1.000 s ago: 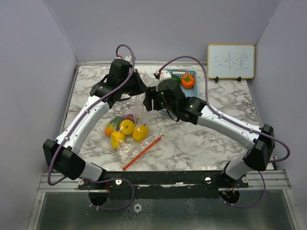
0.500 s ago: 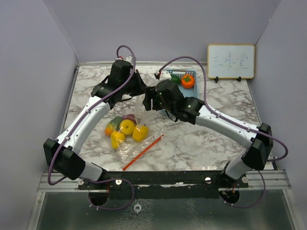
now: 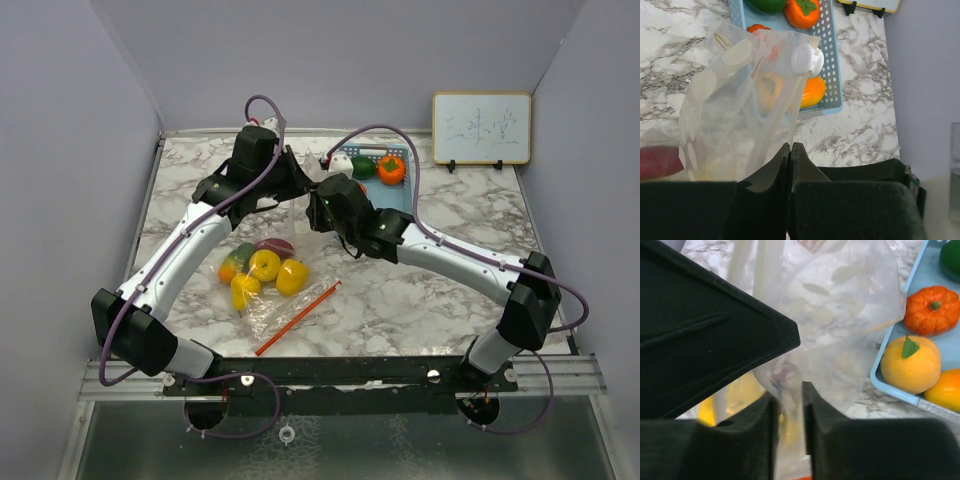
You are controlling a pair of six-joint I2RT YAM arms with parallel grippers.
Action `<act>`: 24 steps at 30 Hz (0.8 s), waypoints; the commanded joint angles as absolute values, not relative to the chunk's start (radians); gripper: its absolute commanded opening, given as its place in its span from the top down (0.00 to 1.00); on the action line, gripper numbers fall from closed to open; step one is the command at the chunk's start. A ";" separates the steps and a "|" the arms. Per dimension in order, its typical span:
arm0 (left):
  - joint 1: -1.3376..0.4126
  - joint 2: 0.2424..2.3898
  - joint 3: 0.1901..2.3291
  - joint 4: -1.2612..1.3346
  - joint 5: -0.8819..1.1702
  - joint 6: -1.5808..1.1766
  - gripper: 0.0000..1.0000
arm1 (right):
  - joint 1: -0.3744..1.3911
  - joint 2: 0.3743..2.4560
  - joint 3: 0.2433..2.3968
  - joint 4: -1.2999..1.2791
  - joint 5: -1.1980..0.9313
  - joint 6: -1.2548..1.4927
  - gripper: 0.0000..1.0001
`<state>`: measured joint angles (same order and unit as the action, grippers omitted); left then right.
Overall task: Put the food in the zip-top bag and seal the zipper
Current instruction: Open the zipper of the food storage bag.
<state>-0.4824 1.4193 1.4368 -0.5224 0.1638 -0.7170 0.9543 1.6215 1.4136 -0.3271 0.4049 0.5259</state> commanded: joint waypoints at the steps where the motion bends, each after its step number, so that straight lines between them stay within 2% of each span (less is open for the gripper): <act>1: -0.489 1.380 1.428 -0.486 0.194 -0.739 1.00 | 0.954 1.627 1.370 -0.279 0.465 0.506 0.89; 3: -0.489 1.367 1.432 -0.490 0.177 -0.737 0.99 | 0.954 1.604 1.348 -0.262 0.486 0.483 0.96; 6: -0.489 1.336 1.460 -0.505 0.139 -0.735 0.84 | 0.954 1.562 1.319 -0.240 0.533 0.450 0.98; 7: -0.489 1.329 1.482 -0.524 0.126 -0.731 0.77 | 0.953 1.552 1.315 -0.238 0.545 0.442 0.98; 9: -0.489 1.316 1.523 -0.560 0.102 -0.719 0.52 | 0.954 1.537 1.311 -0.231 0.557 0.420 0.98; 13: -0.489 1.278 1.539 -0.574 0.105 -0.699 0.16 | 0.954 1.522 1.310 -0.210 0.560 0.391 0.98; 14: -0.489 1.274 1.536 -0.577 0.117 -0.700 0.10 | 0.954 1.522 1.310 -0.203 0.560 0.386 0.98; 16: -0.489 1.276 1.531 -0.595 0.146 -0.699 0.05 | 0.954 1.524 1.316 -0.187 0.560 0.374 0.98; 18: -0.489 1.265 1.494 -0.599 0.160 -0.713 0.05 | 0.954 1.532 1.329 -0.174 0.556 0.357 0.98; 24: -0.489 1.225 1.338 -0.548 0.145 -0.781 0.21 | 0.954 1.547 1.355 -0.142 0.534 0.321 0.98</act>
<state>-0.4866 1.2392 1.4158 -0.5579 0.1352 -0.7322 0.9543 1.5497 1.3159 -0.2077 0.5236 0.3603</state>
